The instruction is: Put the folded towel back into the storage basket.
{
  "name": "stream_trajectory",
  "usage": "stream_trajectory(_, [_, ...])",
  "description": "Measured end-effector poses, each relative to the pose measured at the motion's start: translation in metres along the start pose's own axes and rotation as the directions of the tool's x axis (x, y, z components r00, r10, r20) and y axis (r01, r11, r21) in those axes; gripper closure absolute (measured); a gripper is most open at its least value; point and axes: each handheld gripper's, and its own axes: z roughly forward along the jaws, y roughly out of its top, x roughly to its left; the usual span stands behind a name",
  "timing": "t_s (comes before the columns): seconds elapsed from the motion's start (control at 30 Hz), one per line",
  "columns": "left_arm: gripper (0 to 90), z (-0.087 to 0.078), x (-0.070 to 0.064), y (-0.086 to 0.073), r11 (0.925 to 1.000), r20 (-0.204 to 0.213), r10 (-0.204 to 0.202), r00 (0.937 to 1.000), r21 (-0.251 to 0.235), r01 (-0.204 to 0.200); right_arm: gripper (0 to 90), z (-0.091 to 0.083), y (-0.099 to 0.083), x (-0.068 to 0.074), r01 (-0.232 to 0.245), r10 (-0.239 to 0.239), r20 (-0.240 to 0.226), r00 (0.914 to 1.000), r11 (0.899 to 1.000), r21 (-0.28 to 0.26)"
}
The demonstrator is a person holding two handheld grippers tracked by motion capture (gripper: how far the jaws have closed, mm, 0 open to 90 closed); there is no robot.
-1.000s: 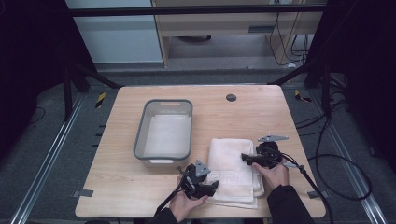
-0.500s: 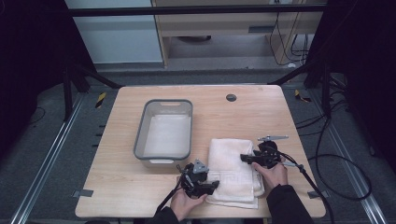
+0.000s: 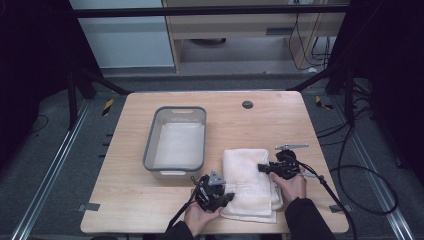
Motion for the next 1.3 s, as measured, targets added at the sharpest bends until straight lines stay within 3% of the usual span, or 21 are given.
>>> stream_trajectory(0.2, [75.8,-0.002,0.003,0.0,0.9998,0.02,-0.02,0.9996,-0.007,0.02,65.5,-0.005,0.001,0.001,0.003,-0.003,-0.01,0.9999,1.0,-0.019])
stream_trajectory(0.3, [76.4,-0.005,0.003,0.001,0.9994,0.03,-0.028,0.9992,-0.017,0.028,65.8,-0.009,0.003,0.005,0.027,-0.027,0.0,0.9996,0.999,-0.03])
stream_trajectory(0.43, [76.5,-0.008,0.002,0.002,0.9997,0.029,-0.012,0.9995,-0.023,0.012,65.8,-0.014,0.004,0.01,0.051,-0.051,0.009,0.9987,0.998,-0.048])
stream_trajectory(0.63, [76.7,-0.016,-0.001,0.004,0.9989,0.027,0.011,0.9996,-0.045,-0.01,66.2,-0.025,0.006,0.012,0.052,-0.053,-0.008,0.9986,0.996,-0.078])
stream_trajectory(1.1, [77.1,-0.04,-0.007,0.016,0.9921,0.041,0.034,0.9986,-0.122,-0.028,66.4,-0.053,0.014,0.023,0.072,-0.076,-0.019,0.9969,0.983,-0.167])
stream_trajectory(1.27, [77.2,-0.044,-0.008,0.018,0.9905,0.04,0.04,0.9984,-0.133,-0.034,66.4,-0.058,0.015,0.024,0.062,-0.067,-0.022,0.9975,0.983,-0.173])
stream_trajectory(1.3, [77.2,-0.045,-0.008,0.019,0.9898,0.037,0.042,0.9985,-0.138,-0.036,66.4,-0.058,0.016,0.025,0.078,-0.082,-0.015,0.9965,0.981,-0.179])
